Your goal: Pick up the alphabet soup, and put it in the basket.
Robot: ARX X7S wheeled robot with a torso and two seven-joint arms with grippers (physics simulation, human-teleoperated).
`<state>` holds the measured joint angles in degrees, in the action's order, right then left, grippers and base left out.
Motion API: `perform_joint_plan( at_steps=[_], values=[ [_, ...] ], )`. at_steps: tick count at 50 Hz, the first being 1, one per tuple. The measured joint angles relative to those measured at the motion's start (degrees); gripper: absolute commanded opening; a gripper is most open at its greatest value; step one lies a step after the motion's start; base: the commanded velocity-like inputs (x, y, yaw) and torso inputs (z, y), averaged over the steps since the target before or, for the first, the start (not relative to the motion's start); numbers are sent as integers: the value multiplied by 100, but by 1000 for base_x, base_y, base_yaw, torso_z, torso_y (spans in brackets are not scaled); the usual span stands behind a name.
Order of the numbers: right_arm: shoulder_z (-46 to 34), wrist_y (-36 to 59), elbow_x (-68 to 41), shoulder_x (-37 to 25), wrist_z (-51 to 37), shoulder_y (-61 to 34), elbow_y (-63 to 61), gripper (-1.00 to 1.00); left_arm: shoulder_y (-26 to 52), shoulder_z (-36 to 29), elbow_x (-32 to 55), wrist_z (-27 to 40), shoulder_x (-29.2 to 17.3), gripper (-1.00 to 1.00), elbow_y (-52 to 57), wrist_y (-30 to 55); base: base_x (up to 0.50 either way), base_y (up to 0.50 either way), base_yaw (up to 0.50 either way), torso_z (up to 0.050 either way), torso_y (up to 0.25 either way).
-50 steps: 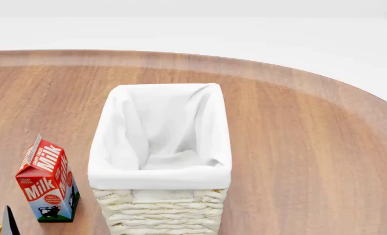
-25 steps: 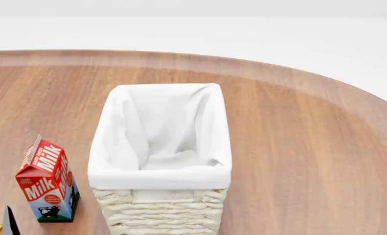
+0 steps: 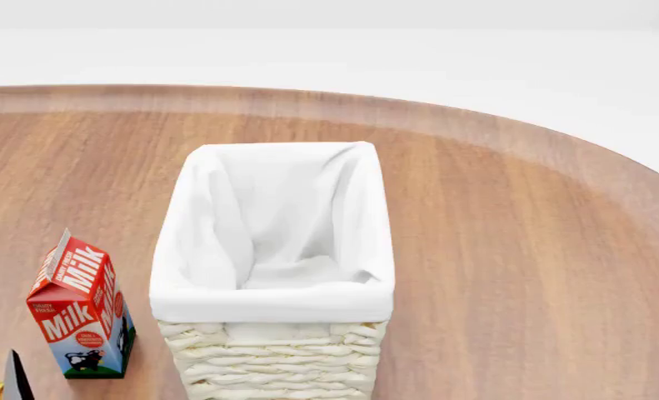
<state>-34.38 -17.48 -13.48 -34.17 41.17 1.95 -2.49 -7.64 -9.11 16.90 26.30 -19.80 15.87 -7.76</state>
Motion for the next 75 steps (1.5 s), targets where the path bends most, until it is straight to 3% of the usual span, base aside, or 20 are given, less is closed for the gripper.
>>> perform_joint_plan(
  at_steps=[75],
  values=[
    [-502,257,726,438,-69,-457,695,100,-42,-82,-1,113,-84,100,60,-52,0,0,0,0,0]
  ],
)
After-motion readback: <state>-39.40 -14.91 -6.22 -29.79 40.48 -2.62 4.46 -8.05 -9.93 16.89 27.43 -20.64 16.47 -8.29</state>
